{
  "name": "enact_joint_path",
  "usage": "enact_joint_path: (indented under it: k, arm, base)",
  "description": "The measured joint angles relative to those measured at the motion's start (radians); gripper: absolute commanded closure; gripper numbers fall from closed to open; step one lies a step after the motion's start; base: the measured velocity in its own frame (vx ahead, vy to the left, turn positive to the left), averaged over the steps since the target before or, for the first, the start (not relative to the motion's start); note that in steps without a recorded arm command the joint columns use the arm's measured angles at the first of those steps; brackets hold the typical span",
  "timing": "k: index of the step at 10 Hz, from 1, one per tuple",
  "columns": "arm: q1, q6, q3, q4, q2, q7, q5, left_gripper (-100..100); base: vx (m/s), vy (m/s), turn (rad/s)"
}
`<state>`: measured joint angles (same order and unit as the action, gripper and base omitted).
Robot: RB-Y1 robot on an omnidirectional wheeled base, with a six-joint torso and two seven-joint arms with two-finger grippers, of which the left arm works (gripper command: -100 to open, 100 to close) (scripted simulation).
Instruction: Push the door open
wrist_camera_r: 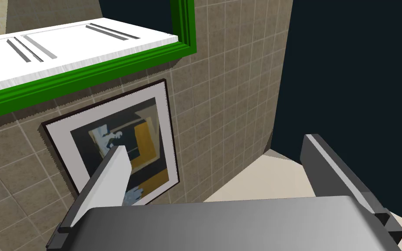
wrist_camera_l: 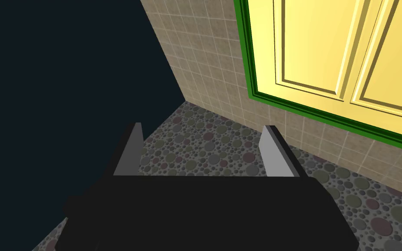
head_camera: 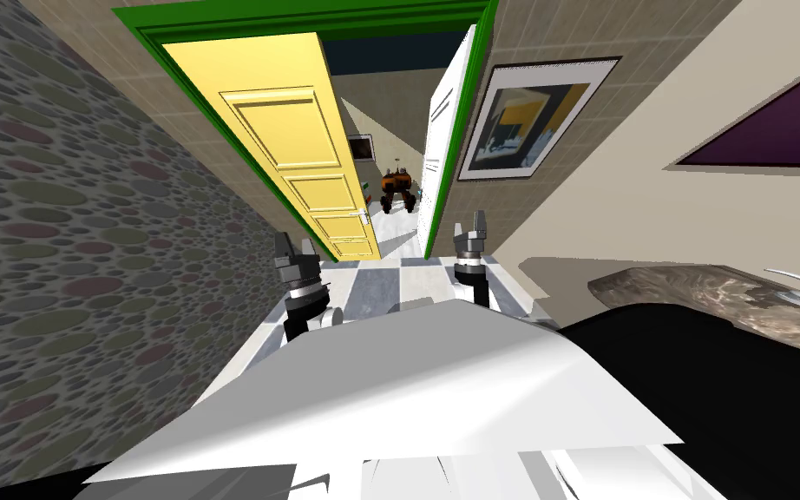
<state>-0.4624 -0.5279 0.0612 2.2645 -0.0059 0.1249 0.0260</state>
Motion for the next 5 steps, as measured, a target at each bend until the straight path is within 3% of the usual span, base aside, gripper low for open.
enact_joint_path:
  k: [5]
  arm:
    - [0.059,0.002,-0.002,-0.102,0.021,-0.007,-0.011,-100]
  base:
    - [0.096,0.031,-0.015]
